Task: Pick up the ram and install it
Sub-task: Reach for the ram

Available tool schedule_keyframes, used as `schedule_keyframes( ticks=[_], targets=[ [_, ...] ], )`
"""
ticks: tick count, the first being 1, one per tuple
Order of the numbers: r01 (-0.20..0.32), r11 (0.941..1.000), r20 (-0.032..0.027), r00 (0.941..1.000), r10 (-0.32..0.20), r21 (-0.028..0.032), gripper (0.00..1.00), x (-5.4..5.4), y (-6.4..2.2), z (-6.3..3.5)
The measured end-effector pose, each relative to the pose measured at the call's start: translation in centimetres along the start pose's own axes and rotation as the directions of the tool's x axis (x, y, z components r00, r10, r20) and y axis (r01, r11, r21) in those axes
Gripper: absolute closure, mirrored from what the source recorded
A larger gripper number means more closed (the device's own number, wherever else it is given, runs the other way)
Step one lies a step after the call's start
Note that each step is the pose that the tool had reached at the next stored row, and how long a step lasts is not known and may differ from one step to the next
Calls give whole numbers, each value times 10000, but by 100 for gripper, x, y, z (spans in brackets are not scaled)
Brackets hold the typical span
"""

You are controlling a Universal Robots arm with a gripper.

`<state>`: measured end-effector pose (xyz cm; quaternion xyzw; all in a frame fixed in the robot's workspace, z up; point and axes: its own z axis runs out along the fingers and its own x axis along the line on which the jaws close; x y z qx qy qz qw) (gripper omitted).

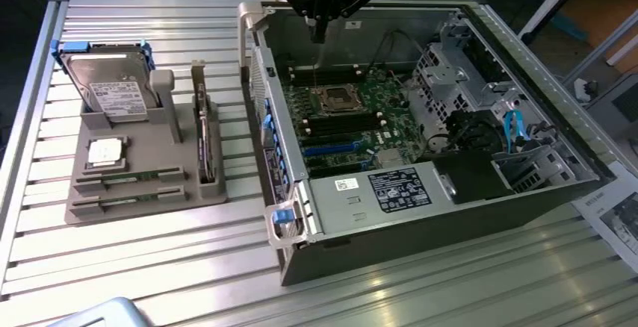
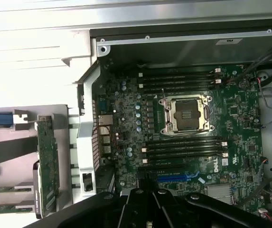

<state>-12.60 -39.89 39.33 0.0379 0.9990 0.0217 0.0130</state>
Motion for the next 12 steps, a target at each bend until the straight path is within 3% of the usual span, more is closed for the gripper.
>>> schedule_keyframes(
  ticks=[6,12],
  targets=[
    [1,10000,0,10000,-1,0,90,191,-14,-3],
    [-1,10000,2,10000,1,-2,90,462,-35,-9]
  ],
)
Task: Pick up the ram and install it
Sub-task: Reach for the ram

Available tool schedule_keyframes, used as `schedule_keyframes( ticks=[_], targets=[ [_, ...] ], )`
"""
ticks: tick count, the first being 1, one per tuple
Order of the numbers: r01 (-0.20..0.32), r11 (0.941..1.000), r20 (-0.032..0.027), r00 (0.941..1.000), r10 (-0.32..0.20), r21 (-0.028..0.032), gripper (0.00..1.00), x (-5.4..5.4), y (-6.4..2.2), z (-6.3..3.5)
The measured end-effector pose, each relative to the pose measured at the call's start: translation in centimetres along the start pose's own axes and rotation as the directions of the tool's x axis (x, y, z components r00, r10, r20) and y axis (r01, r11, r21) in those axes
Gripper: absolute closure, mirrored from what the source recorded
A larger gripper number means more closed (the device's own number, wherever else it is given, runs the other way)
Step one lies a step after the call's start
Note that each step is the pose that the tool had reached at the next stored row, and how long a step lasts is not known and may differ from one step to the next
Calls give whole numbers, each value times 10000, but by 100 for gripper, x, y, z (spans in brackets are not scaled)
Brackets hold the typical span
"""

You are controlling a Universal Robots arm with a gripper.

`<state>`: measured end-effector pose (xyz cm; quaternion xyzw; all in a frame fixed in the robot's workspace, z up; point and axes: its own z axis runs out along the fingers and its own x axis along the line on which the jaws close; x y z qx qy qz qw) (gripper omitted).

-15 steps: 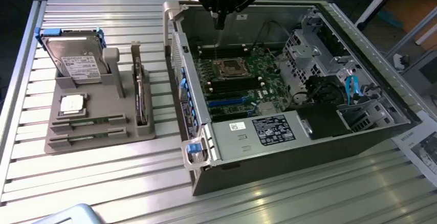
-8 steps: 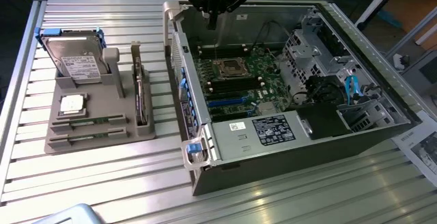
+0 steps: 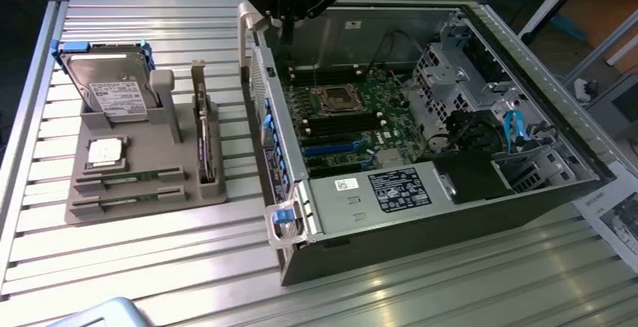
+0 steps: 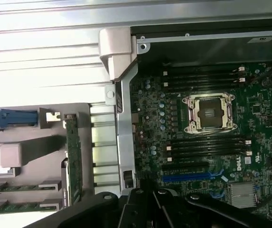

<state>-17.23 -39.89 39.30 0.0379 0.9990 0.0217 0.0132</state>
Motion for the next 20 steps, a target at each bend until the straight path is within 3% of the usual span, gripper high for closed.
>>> schedule_keyframes(
  ticks=[12,17,20],
  targets=[
    [1,10000,13,10000,-1,-1,90,510,-38,-13],
    [3,10000,26,10000,-3,-1,90,843,-64,-23],
    [1,10000,34,10000,-1,-2,90,989,-74,-26]
  ],
)
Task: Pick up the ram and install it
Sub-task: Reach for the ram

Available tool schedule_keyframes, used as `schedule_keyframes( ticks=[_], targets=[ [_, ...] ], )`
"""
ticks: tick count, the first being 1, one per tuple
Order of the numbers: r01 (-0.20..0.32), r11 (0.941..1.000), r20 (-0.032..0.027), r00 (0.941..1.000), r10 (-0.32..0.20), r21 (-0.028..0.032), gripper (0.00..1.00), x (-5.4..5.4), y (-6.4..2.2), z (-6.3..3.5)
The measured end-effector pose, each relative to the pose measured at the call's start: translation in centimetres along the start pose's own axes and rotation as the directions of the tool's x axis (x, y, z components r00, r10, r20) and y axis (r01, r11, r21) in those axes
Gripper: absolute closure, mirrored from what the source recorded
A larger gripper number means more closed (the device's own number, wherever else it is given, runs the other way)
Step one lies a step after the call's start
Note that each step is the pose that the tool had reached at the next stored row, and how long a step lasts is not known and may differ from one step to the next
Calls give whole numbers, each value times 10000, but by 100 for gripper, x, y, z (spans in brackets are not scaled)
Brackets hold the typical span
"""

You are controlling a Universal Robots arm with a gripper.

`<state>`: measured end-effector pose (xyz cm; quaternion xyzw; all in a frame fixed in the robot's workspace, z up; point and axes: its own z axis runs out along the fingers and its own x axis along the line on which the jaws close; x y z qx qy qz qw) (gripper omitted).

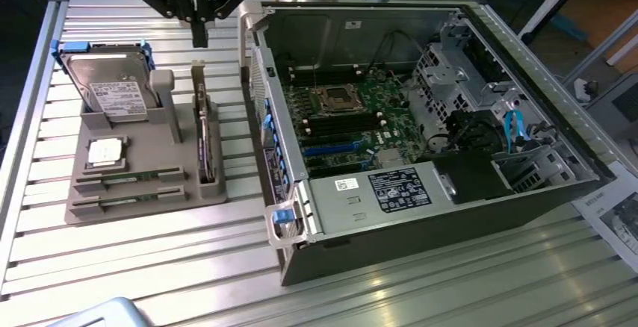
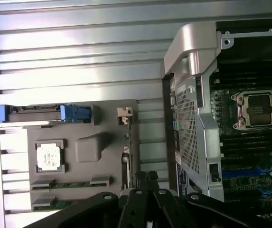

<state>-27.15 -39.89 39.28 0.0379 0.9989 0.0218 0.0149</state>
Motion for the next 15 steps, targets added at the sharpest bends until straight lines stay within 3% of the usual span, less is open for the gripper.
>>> schedule_keyframes(
  ticks=[4,7,11,15],
  targets=[
    [0,10000,6,10000,0,1,90,166,-12,-6],
    [1,10000,27,10000,-1,-2,90,448,-34,-14],
    [2,10000,42,10000,-2,-3,90,674,-51,-21],
    [3,10000,45,10000,-3,-3,90,777,-59,-25]
  ],
)
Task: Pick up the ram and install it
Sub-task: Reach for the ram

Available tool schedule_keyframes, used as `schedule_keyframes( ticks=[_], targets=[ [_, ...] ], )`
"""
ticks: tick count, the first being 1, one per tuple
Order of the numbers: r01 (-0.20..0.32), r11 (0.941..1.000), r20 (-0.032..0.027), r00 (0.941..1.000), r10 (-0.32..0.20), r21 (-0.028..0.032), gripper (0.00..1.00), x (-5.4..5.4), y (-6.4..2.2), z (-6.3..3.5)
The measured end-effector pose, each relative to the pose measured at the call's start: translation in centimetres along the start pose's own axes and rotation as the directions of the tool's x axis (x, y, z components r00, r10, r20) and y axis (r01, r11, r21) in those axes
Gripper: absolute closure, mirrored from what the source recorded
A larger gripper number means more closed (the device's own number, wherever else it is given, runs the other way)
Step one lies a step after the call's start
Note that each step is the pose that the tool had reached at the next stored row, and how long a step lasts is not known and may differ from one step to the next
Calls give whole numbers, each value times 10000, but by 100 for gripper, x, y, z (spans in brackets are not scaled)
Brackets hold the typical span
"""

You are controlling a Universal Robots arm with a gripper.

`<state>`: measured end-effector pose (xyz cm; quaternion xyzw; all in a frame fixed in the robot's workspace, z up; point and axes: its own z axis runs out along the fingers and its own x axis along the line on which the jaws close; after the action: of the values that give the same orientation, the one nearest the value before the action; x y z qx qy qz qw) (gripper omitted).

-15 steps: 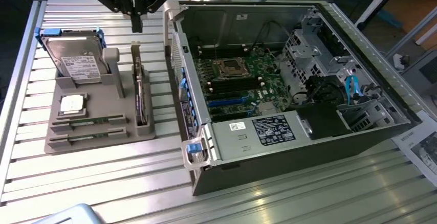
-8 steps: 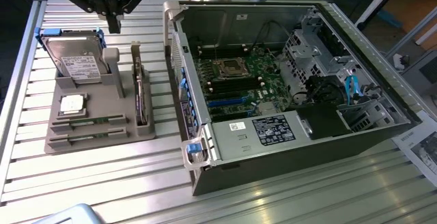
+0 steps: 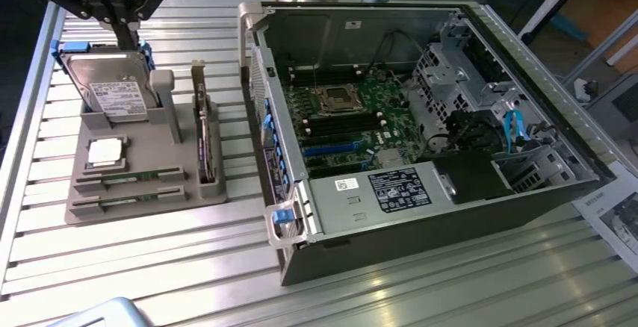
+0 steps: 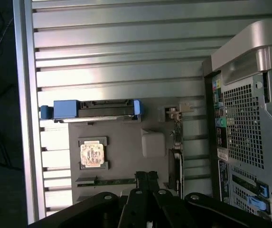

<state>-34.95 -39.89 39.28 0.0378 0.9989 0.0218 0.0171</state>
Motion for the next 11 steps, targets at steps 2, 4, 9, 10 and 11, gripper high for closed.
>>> schedule_keyframes(
  ticks=[2,4,9,10,11],
  targets=[
    [0,10000,0,10000,0,0,90,7,0,0],
    [0,10000,0,10000,0,0,90,16,-1,-1],
    [1,10000,2,10000,-1,0,90,101,-8,-4],
    [0,10000,2,10000,0,-1,90,102,-10,-4],
    [-1,10000,2,10000,1,-1,90,102,-20,-4]
  ],
)
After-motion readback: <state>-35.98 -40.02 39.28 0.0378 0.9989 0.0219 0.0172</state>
